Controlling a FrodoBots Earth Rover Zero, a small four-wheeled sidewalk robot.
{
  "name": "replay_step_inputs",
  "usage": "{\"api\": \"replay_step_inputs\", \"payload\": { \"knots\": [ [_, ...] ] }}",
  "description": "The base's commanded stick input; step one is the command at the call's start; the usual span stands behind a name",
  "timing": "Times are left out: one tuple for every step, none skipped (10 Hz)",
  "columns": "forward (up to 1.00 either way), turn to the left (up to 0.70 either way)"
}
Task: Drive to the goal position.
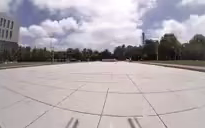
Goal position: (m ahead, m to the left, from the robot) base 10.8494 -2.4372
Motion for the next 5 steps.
{"api": "replay_step_inputs", "payload": {
  "knots": [
    [0.50,0.00],
    [0.50,0.00],
    [0.50,0.00],
    [0.50,0.00],
    [0.50,0.00]
  ]
}}
